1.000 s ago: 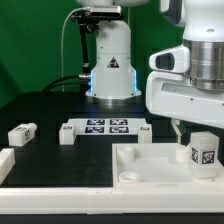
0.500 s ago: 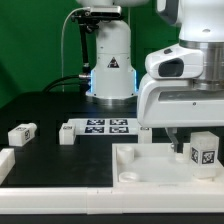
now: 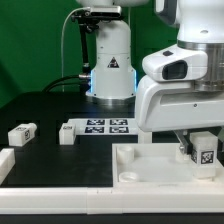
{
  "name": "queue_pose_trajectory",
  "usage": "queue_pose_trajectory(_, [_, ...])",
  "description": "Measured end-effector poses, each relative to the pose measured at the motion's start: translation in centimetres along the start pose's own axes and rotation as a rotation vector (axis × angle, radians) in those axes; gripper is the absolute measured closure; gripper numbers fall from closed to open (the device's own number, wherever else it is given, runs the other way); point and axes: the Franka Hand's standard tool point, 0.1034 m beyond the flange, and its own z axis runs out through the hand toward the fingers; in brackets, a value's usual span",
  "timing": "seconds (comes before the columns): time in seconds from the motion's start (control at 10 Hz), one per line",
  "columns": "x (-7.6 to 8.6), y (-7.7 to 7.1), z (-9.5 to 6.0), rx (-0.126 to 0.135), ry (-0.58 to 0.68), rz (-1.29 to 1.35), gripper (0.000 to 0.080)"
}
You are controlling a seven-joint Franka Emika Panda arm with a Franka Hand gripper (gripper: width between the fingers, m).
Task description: Assemble one leg
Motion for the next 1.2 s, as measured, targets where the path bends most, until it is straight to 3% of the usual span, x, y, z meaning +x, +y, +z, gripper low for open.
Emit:
queue_pose_trajectory(0.1, [0.0,0.0,0.0,0.000,0.000,0.000,0.0509])
queue_pose_trajectory(0.4, [0.0,0.0,0.0,0.002,0.002,0.085,0.0509])
queue_pose_trajectory(1.0, [-0.1,-1.0,0.1,-0.008,0.040,1.098,0.0508])
queue_pose_trajectory(1.2, [0.1,-1.0,0.1,-0.010,0.053,1.303,0.0508])
